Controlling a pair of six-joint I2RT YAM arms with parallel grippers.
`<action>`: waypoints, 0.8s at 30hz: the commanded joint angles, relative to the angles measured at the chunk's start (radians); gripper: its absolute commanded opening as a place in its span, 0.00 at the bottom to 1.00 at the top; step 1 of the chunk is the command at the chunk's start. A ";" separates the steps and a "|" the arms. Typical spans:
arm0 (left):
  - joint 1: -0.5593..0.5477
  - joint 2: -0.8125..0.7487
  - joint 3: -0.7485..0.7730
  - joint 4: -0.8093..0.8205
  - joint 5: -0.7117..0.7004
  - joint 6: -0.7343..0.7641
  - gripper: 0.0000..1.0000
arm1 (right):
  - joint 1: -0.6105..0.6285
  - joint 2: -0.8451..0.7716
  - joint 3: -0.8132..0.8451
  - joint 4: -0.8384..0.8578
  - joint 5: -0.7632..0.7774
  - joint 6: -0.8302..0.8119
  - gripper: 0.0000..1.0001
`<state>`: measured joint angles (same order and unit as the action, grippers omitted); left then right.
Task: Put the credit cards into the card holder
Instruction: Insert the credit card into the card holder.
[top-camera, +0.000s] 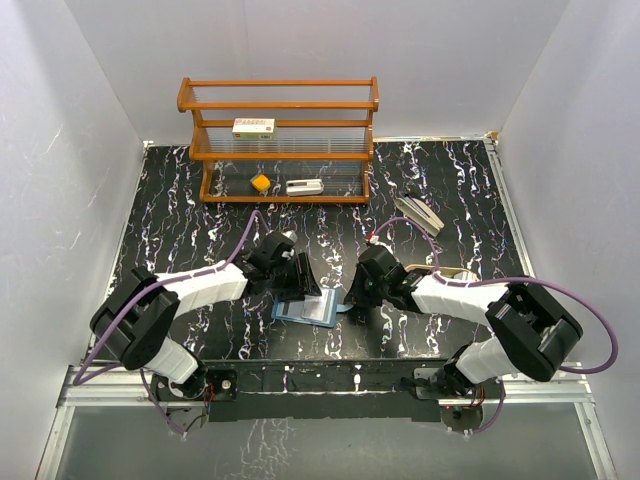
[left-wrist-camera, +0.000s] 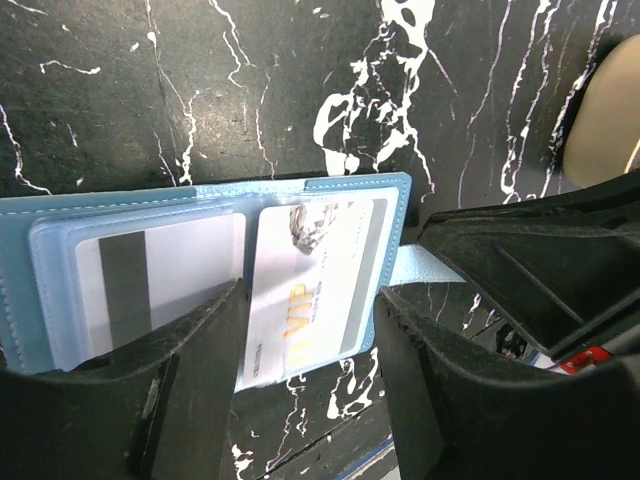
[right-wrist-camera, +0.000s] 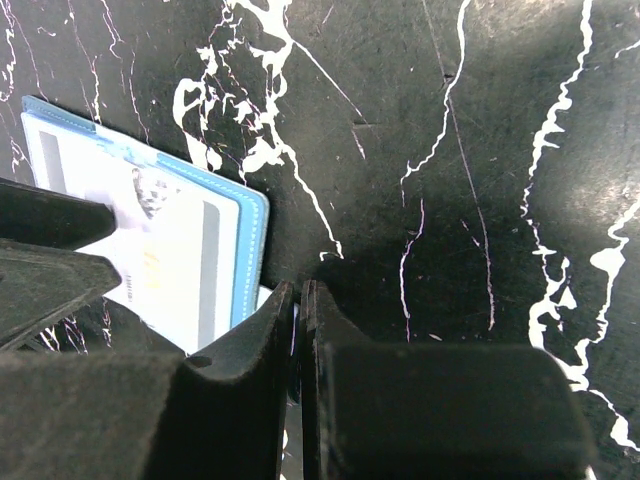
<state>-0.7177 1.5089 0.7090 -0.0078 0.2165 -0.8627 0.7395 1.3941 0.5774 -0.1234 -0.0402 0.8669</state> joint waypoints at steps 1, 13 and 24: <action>-0.005 -0.064 0.028 -0.027 -0.018 0.025 0.53 | 0.006 -0.013 0.003 0.029 0.011 -0.009 0.00; -0.005 -0.019 0.003 0.026 0.020 0.015 0.54 | 0.006 -0.010 0.006 0.034 0.009 -0.008 0.00; -0.004 0.024 -0.020 0.064 0.055 -0.009 0.54 | 0.005 0.002 0.003 0.046 0.000 -0.009 0.00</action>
<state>-0.7177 1.5230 0.7033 0.0452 0.2451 -0.8639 0.7399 1.3956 0.5774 -0.1234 -0.0422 0.8665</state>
